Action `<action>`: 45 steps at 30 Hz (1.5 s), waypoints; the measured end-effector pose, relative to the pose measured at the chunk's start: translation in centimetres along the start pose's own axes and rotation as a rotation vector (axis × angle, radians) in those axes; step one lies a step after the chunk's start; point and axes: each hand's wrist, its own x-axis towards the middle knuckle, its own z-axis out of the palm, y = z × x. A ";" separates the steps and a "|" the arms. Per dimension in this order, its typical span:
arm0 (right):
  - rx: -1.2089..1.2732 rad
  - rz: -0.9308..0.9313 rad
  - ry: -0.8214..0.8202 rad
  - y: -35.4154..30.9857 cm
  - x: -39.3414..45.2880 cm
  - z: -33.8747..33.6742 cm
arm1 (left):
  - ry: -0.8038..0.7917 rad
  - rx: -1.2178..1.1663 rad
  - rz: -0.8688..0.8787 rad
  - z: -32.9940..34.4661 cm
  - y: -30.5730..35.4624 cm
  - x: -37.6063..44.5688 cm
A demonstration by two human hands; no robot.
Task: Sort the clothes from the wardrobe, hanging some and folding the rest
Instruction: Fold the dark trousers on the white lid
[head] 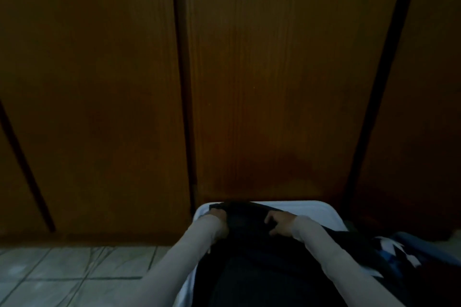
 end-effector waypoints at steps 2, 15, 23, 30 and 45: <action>-0.027 0.067 0.013 2.3 -0.7 0.0 | 0.032 0.014 0.004 1.1 1.5 0.0; -0.248 0.472 0.271 13.1 -6.6 -1.4 | 0.140 -0.103 0.362 6.6 10.6 3.0; -0.188 0.477 0.201 16.2 -6.6 -2.6 | 0.264 0.166 0.418 7.4 13.7 5.5; 0.017 0.382 0.499 17.4 -5.5 -4.6 | 0.386 0.169 0.344 6.9 15.3 7.7; 0.176 0.344 0.554 19.8 -0.4 -3.2 | 0.286 0.064 0.433 10.0 15.6 11.4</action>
